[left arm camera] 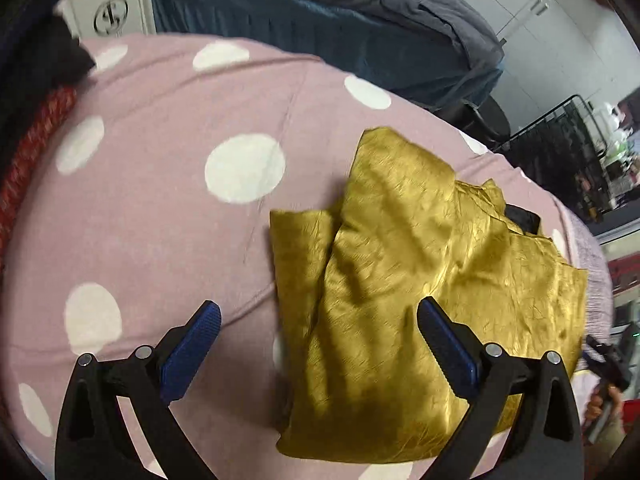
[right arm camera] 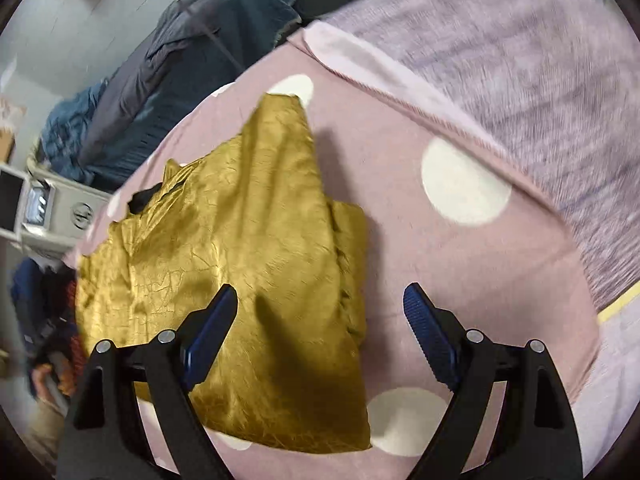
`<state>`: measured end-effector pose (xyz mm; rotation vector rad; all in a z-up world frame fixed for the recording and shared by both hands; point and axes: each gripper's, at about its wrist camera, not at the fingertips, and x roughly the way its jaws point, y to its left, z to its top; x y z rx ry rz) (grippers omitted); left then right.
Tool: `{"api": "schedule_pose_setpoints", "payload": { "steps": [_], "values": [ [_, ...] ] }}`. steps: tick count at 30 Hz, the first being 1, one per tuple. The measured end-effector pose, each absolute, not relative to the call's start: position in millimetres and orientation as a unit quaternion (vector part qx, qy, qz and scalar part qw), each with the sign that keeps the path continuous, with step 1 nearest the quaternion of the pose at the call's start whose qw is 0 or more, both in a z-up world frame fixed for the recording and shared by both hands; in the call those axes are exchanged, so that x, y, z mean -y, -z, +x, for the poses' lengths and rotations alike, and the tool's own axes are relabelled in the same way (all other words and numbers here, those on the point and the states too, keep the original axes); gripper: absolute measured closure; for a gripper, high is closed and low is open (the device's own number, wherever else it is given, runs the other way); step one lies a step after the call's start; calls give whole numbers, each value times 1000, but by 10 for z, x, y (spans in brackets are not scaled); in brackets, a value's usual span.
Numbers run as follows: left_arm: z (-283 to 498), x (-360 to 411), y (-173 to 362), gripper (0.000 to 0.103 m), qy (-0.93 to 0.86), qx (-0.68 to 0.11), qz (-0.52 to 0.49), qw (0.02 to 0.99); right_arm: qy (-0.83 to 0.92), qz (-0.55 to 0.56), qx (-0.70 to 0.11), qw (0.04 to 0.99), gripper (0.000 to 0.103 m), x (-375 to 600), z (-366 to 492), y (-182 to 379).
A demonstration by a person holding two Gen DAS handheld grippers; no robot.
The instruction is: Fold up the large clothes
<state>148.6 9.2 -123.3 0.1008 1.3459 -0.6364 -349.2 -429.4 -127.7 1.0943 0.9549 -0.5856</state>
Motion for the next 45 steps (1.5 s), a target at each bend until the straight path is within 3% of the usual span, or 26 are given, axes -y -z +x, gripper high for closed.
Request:
{"api": "schedule_pose_setpoints", "payload": {
  "steps": [5,13,17,19,20,21,22,24,26,28,34,39,45],
  "values": [
    [1449,-62,1502,6,326,-644,23,692,206,574,-399,684,19,4257,-3656,1610],
    [1564,400,1886,5,328,-661,43,673,177,598,-376,686,18,4259,-3530,1778],
    [1613,561,1902,5,322,-667,48,670,143,586,-404,687,32,4196,-3264,1832],
    [1603,613,1903,7,314,-668,46,673,149,573,-412,692,32,4167,-3142,1817],
    [1588,670,1891,12,310,-667,44,676,149,575,-410,693,37,4153,-3099,1801],
    [1568,680,1860,19,310,-665,36,678,140,580,-406,692,51,4134,-3059,1789],
    [1559,677,1831,40,317,-667,27,674,134,581,-404,694,56,4100,-3030,1762],
    [1492,726,1744,52,315,-666,17,676,132,569,-409,701,75,4044,-3009,1681],
    [1389,742,1638,70,312,-658,34,685,141,557,-410,708,80,3983,-3018,1560],
    [1271,800,1485,79,306,-649,39,696,150,555,-407,710,84,3942,-3028,1455],
    [832,813,654,87,343,-593,-2,729,135,568,-336,739,89,3685,-3281,873],
    [275,726,42,89,360,-559,2,747,126,535,-336,765,90,3471,-3411,543],
    [-240,514,-139,89,360,-550,30,753,118,503,-361,776,90,3269,-3526,334]
  ]
}}
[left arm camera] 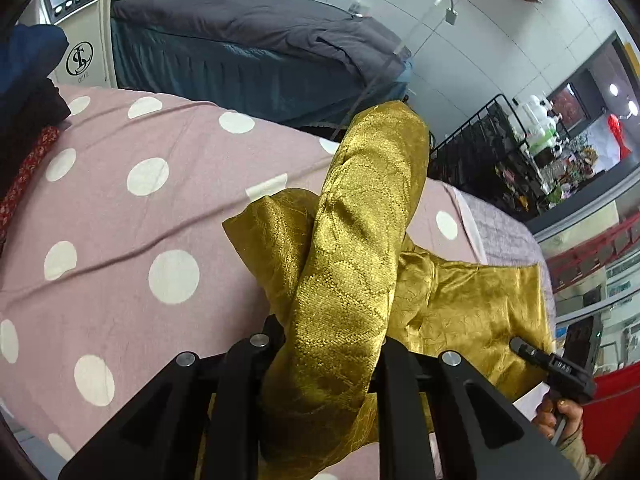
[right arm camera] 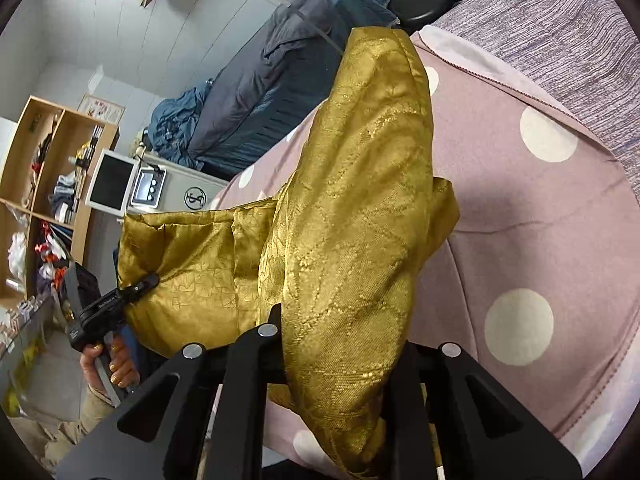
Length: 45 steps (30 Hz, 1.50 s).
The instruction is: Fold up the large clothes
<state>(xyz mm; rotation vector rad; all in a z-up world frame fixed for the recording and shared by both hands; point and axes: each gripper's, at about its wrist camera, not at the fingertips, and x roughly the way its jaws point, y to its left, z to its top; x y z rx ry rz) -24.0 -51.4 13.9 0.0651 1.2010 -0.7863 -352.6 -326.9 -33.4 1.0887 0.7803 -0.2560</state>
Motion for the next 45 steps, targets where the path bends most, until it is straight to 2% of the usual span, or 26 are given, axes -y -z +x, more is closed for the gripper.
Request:
{"api": "schedule_pose_setpoints", "payload": {
  "steps": [6,12,19,22,26,29,32,34,36,37,38,39,40,42,45],
  "values": [
    [-215,291,-214,90,386,-546,15,743,122,472,-377,788,91,3079,-3408,28],
    [247,-221,-870,91,416,-489,-21,766,92,396,-374,833,91,2712,-2727,-755],
    [1012,-1915,-2298,91,377,-337,-79,859,-36,263,-339,903,91,1858,-1006,-2110],
    [1163,-2814,-2734,91,310,-285,-105,901,-121,240,-320,909,91,1426,9,-2525],
    [1091,-3910,-3037,91,176,-239,-133,946,-232,239,-323,886,91,786,1446,-2790],
    [974,-4508,-2949,90,75,-228,-154,958,-300,237,-346,857,91,247,2288,-2764],
    [1020,-4963,-2535,87,-7,-244,-178,953,-342,212,-370,838,90,-421,3151,-2483],
    [1224,-5189,-2070,86,-62,-310,-194,929,-338,176,-405,831,89,-811,3592,-2162],
    [1370,-5449,-1530,85,-69,-357,-263,894,-320,166,-476,802,88,-1094,3940,-1681],
    [1404,-5556,-1309,81,-82,-374,-290,877,-294,168,-502,795,88,-1200,4082,-1424],
    [1428,-5662,-1095,70,-93,-386,-309,864,-268,170,-515,796,84,-1279,4192,-1211],
    [1447,-5743,-958,63,-97,-389,-324,857,-255,175,-523,794,76,-1318,4250,-1060],
    [1446,-5825,-833,55,-100,-389,-347,847,-245,189,-530,789,73,-1347,4325,-897],
    [1463,-5903,-734,51,-92,-375,-371,845,-230,207,-533,787,61,-1371,4436,-728],
    [1589,-5814,-767,38,-113,-380,-325,859,-209,184,-521,807,42,-1454,4489,-645]
  ]
}}
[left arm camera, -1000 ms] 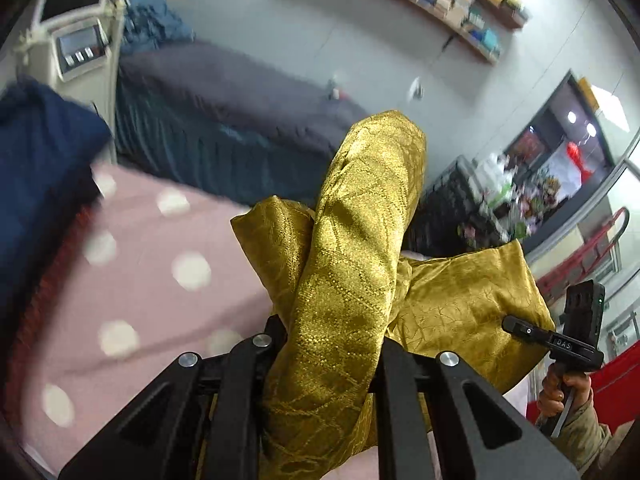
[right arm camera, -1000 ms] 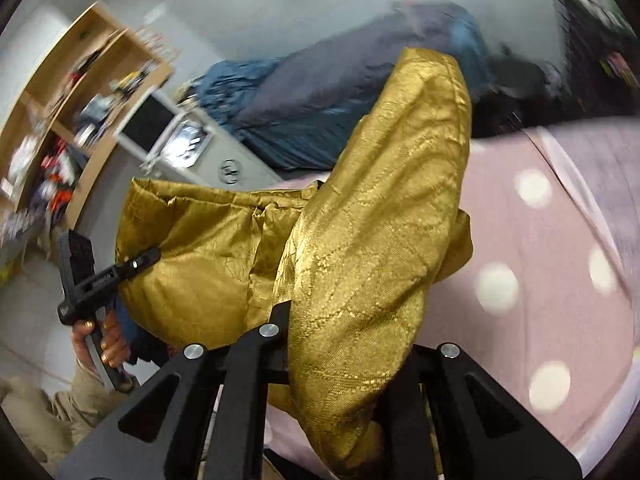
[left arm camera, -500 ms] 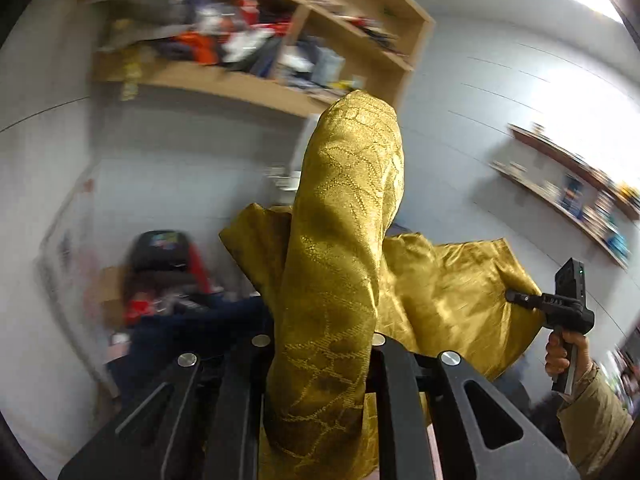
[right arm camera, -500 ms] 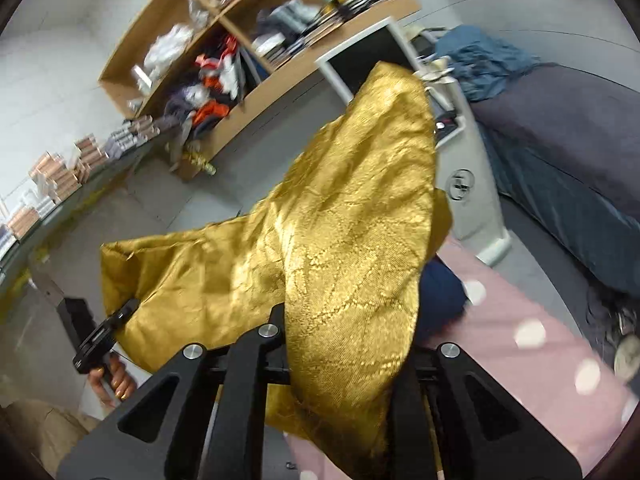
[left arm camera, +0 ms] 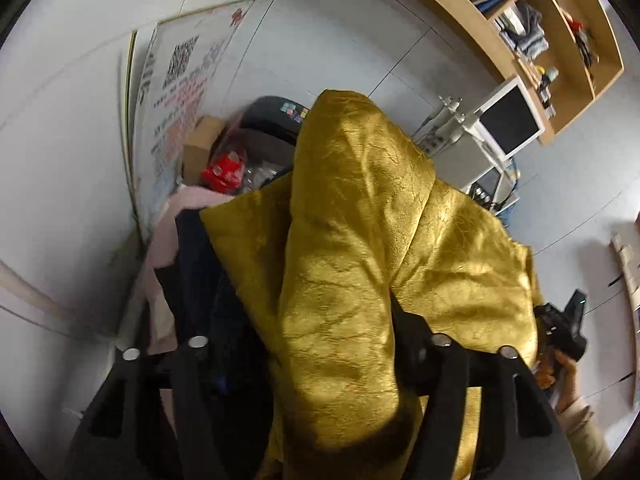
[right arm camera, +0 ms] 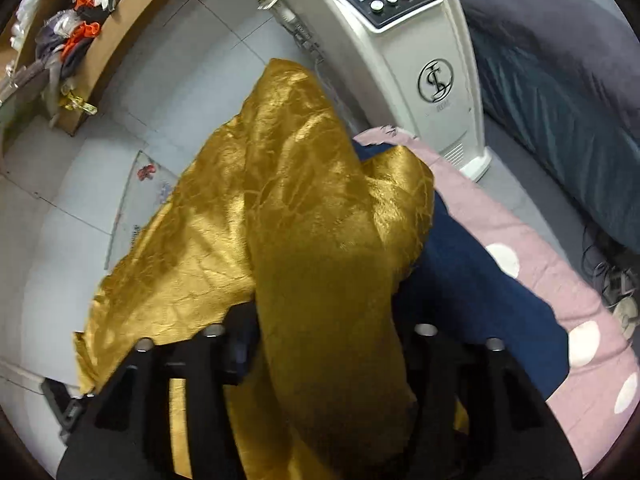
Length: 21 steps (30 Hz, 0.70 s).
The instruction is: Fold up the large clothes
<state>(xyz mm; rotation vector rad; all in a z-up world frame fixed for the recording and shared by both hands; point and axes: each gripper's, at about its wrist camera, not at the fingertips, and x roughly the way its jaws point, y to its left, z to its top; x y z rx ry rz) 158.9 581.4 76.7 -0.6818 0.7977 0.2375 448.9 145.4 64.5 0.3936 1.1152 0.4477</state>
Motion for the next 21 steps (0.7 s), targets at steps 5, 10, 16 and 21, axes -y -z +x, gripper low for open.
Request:
{"api": "schedule_pose_setpoints", "payload": {
  "steps": [5,10,16,21],
  "values": [
    [1600,-5790,-852,7,-172,-382,-277,865,-193,190,-513,815,33,-1346,4397,-576],
    [1543,-5770,-1290,7,-214,-361,-241,875,-146,163,-478,851,26,-1276,4260,-895],
    [1438,-5262,-2016,6,-228,-350,-132,899,-121,59,-437,890,13,-1478,3847,-1627],
    [1444,-4620,-2065,6,-160,-427,-96,885,-188,-52,-469,861,6,-1970,3290,-1948]
  ]
}}
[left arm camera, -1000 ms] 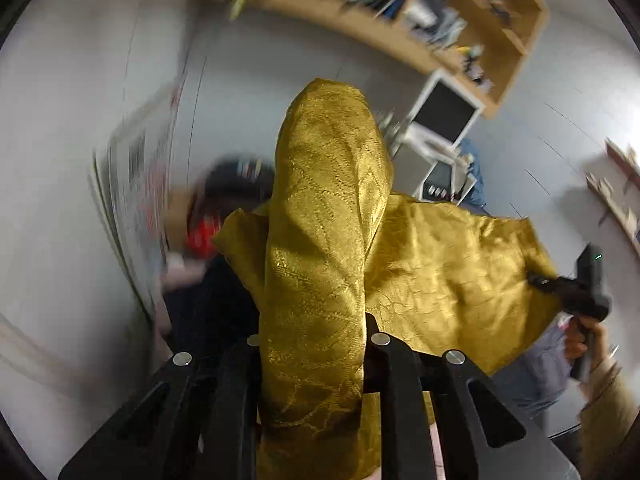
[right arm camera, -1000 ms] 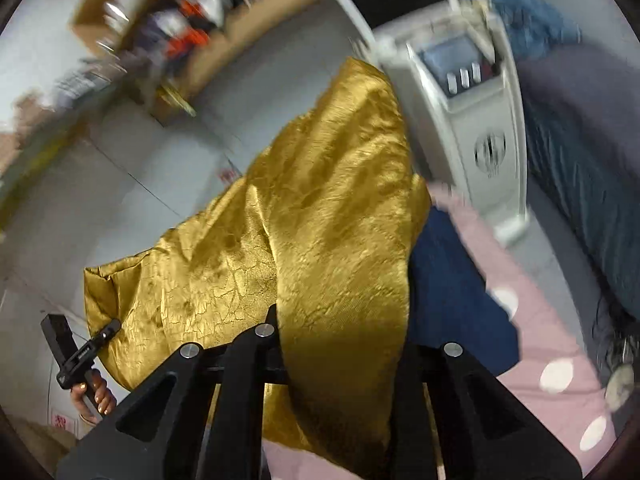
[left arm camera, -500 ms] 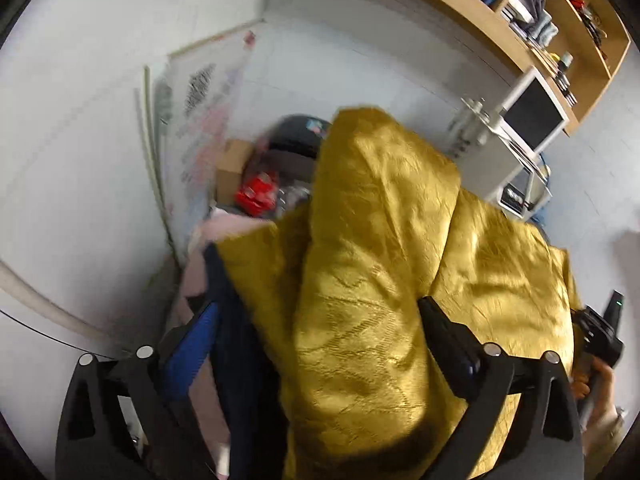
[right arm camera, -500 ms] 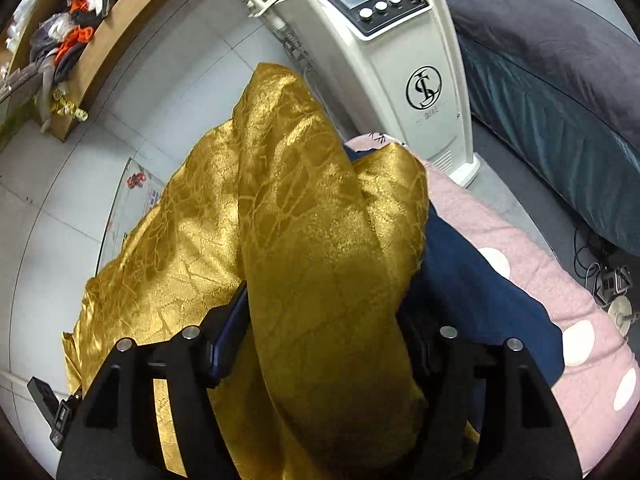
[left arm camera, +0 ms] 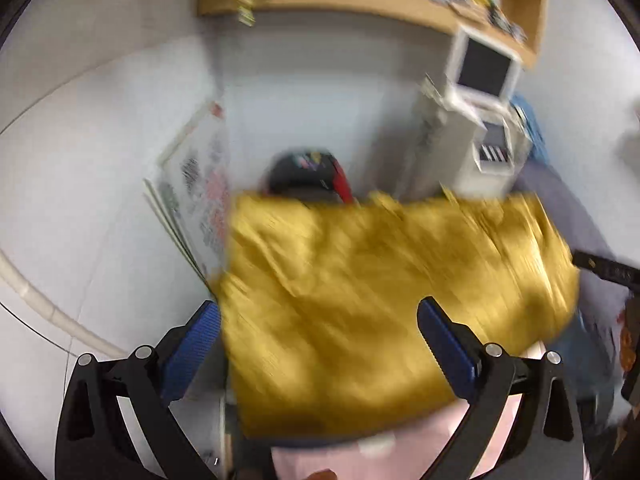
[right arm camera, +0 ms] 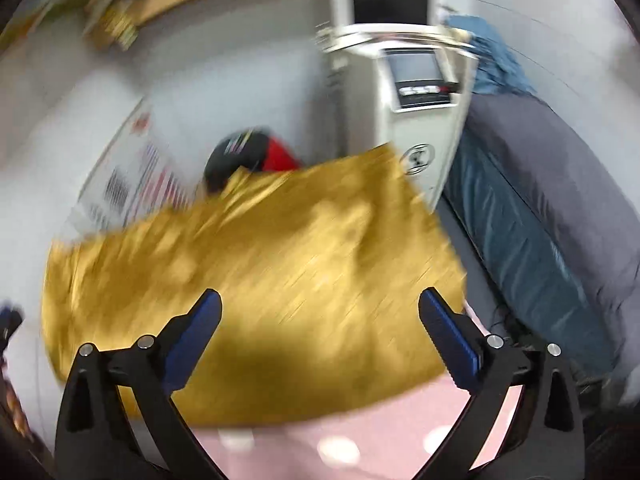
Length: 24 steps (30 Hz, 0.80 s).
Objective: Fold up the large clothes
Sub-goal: 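Lay the gold jacket onto the navy blanket and open both grippers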
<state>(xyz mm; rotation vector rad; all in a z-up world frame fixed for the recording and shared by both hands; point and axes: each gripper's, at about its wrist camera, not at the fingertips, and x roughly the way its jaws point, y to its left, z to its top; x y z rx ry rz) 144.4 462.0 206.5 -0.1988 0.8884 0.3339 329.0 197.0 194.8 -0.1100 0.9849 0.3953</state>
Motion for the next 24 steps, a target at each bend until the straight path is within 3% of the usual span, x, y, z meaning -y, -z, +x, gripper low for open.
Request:
{"api": "schedule_pose_setpoints", "payload": {
  "steps": [7,24],
  "values": [
    [1340,-4079,-1656,6,-109,-540,-102,828,-216,-176,-508,815,6,-2354,2487,-1846],
    [1113,-3977,-1780,6,-165,-523,-46,835,-183,-187,-513,817,6,-2432,2076,-1758]
  ]
}}
